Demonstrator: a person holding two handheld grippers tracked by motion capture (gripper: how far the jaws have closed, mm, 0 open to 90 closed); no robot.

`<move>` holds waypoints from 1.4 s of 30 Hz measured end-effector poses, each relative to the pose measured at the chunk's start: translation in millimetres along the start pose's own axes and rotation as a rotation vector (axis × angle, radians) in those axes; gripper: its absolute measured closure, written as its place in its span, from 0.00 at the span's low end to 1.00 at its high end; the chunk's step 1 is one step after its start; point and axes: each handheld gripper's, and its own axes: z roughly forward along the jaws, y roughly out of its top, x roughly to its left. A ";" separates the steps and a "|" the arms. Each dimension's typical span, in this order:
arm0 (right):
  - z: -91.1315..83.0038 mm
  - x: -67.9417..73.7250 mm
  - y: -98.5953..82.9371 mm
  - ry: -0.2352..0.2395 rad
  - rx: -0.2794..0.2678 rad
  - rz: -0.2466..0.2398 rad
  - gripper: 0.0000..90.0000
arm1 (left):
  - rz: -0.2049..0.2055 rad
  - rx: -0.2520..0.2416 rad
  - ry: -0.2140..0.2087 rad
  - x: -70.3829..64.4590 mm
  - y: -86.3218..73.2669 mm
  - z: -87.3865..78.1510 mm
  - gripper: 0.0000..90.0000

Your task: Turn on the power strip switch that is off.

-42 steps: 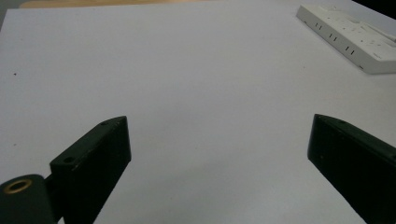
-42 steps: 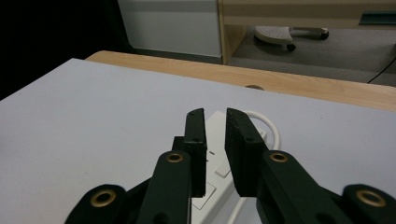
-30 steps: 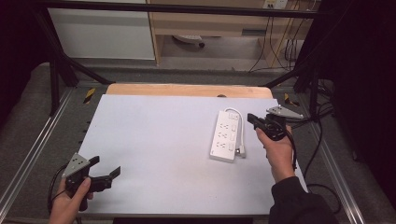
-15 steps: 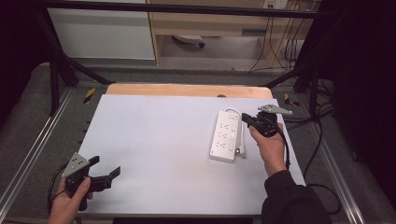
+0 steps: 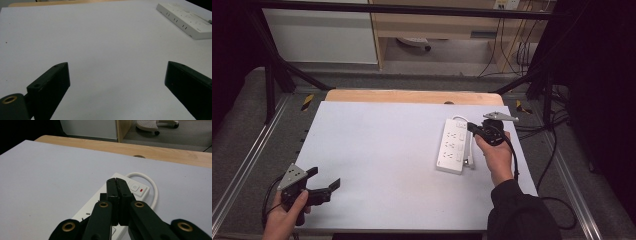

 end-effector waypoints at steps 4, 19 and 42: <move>3.0 -2.2 -1.4 -0.003 0.012 0.006 1.00 | 0.001 0.001 0.000 0.0 0.0 0.1 0.07; 12.4 -5.6 -6.3 -0.011 0.038 0.011 1.00 | 0.001 0.002 -0.001 0.3 -0.1 -0.3 0.07; 29.6 -6.5 -33.1 -0.022 0.110 0.022 1.00 | 0.006 0.001 -0.003 -0.1 0.4 -0.5 0.07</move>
